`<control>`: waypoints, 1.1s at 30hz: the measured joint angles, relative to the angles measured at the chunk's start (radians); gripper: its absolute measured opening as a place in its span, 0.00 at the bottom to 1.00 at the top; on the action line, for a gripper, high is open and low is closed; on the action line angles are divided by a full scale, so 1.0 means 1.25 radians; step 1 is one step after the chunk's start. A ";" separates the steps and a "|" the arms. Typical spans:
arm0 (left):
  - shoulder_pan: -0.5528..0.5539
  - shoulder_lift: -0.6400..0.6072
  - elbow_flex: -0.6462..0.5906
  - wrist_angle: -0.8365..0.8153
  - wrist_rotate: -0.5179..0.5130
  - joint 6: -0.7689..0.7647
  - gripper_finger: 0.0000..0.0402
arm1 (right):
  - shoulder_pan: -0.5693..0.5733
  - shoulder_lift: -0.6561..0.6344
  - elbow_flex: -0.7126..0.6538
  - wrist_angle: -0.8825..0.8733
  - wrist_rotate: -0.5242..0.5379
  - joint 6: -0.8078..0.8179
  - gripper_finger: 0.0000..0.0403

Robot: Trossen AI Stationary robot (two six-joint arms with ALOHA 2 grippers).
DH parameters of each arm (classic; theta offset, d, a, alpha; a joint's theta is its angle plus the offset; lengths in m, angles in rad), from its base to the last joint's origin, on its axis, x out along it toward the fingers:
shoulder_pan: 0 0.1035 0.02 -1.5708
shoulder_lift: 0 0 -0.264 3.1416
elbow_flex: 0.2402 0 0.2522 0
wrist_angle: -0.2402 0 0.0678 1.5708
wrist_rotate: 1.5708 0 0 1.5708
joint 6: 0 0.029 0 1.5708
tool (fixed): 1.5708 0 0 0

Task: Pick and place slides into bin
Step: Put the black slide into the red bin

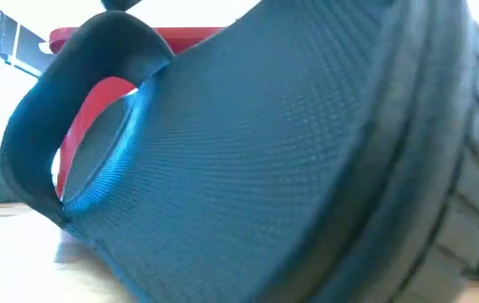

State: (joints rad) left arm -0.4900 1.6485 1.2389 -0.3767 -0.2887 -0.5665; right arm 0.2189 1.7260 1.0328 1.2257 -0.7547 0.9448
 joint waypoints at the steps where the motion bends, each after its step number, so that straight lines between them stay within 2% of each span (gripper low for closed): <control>1: 0.000 0.000 0.024 -0.050 0.004 0.011 0.35 | 0.000 -0.001 0.000 0.033 -0.009 0.015 0.32; 7: -0.018 0.000 0.139 -0.270 0.045 0.026 0.23 | 0.000 -0.002 0.000 0.173 -0.032 0.078 0.32; 10: -0.030 0.001 0.154 -0.290 0.070 0.058 0.22 | 0.001 -0.002 0.000 0.179 -0.049 0.077 0.32; 14: -0.049 0.019 0.153 -0.295 0.095 0.033 0.26 | 0.007 -0.002 0.000 0.172 -0.057 0.076 0.32; 21: -0.072 0.115 0.153 -0.270 0.096 -0.067 0.42 | 0.021 -0.002 0.000 0.166 -0.108 0.075 0.32; 24: -0.061 0.143 0.153 -0.276 0.057 -0.194 0.47 | 0.025 -0.002 0.000 0.163 -0.148 0.073 0.32; 27: -0.063 0.156 0.155 -0.312 0.004 -0.282 0.47 | 0.027 -0.002 0.000 0.163 -0.177 0.075 0.32; 33: -0.069 0.188 0.152 -0.337 0.029 -0.370 0.38 | 0.028 -0.002 0.000 0.163 -0.196 0.084 0.32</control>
State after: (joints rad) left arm -0.5763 1.8836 1.4290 -0.7980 -0.2527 -1.0291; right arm 0.2539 1.7241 1.0332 1.4299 -0.9995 1.0496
